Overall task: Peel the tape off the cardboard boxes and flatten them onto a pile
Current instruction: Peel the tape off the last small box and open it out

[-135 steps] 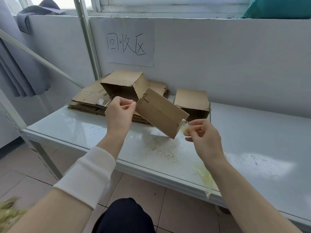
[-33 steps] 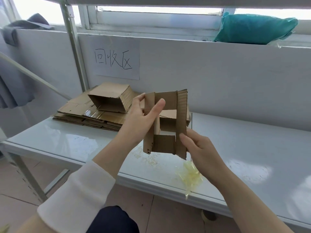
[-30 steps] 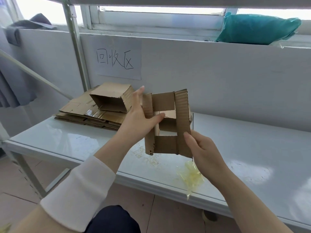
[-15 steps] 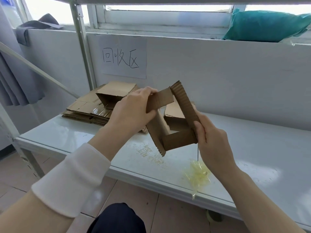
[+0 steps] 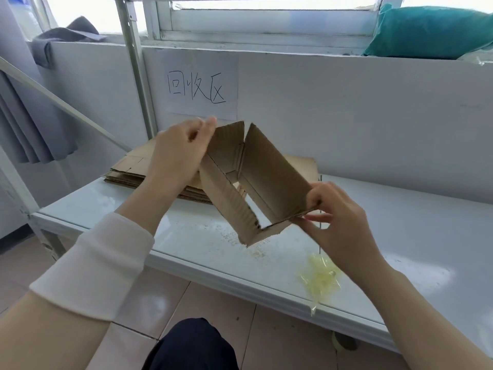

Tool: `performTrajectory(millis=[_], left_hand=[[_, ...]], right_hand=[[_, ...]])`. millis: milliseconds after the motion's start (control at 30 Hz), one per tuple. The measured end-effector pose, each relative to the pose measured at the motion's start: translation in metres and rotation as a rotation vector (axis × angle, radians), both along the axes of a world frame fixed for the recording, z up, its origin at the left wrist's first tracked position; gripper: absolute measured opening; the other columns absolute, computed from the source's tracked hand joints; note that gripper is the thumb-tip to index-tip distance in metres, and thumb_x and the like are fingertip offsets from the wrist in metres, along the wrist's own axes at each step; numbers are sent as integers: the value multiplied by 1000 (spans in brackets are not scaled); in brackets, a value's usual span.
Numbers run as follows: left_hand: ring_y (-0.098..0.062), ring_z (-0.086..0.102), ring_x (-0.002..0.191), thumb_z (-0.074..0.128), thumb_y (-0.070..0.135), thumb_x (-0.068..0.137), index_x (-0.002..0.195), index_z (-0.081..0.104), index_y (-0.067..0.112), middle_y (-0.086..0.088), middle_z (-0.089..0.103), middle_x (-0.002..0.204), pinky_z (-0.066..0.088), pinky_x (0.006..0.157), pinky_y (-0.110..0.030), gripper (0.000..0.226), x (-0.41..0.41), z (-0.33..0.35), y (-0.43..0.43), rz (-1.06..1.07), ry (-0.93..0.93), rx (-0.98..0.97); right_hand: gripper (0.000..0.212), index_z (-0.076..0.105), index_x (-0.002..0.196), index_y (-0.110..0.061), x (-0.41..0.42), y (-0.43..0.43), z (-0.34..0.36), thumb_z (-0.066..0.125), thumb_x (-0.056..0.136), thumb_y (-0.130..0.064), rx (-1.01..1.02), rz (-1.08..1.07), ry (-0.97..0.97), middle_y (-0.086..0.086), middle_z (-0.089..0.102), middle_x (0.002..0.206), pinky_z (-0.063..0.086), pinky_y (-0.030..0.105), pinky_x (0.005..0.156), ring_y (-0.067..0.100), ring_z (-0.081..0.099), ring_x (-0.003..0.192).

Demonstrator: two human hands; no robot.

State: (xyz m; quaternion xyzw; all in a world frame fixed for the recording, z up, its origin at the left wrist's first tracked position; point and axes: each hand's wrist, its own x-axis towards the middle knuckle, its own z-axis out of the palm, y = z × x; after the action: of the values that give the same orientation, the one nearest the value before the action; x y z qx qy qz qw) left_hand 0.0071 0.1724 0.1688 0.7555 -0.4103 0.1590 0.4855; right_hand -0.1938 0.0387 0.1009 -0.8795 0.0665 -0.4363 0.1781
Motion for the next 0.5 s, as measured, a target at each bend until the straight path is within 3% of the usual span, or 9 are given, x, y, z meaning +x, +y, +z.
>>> performTrajectory(millis=[100,200,267,367,433,500], left_hand=[[-11,50,85,36,67,77,92,53,31,9,54,90,43,82,-37,42,18,-7,10,-291,363,-143],[-3,56,92,71,45,72,92,51,38,17,58,96,48,83,-31,29,22,-26,13,-386,381,55],[-8,59,96,75,26,74,96,55,31,18,60,97,49,89,-33,31,23,-38,6,-308,394,20],[-10,61,94,72,22,76,109,55,21,16,61,96,48,85,-27,37,25,-48,-5,-181,456,-122],[-7,64,88,73,26,72,105,57,20,11,65,98,52,78,-23,37,31,-58,-11,-268,629,-144],[-11,70,81,83,37,52,100,61,20,1,72,97,58,68,-25,56,37,-69,-12,-459,871,-121]], right_hand=[[44,38,73,-26,0,-5,8,75,72,-2,428,-21,-133,0,65,83,57,21,66,14,69,70],[44,38,79,-28,7,-17,11,72,75,0,613,-20,-195,-5,65,85,58,38,72,17,69,69],[43,38,89,-30,14,-22,10,70,78,-3,702,-9,-199,-3,65,84,58,37,74,20,68,72],[47,39,113,-27,27,-31,-3,69,80,-14,971,78,-124,6,66,95,56,32,79,21,67,87],[27,51,105,-26,36,-35,-14,66,83,-19,1037,99,-19,4,68,103,55,31,79,18,66,93],[11,58,94,-28,44,-38,-24,61,87,-20,1054,74,-5,-1,68,102,56,26,76,14,66,93]])
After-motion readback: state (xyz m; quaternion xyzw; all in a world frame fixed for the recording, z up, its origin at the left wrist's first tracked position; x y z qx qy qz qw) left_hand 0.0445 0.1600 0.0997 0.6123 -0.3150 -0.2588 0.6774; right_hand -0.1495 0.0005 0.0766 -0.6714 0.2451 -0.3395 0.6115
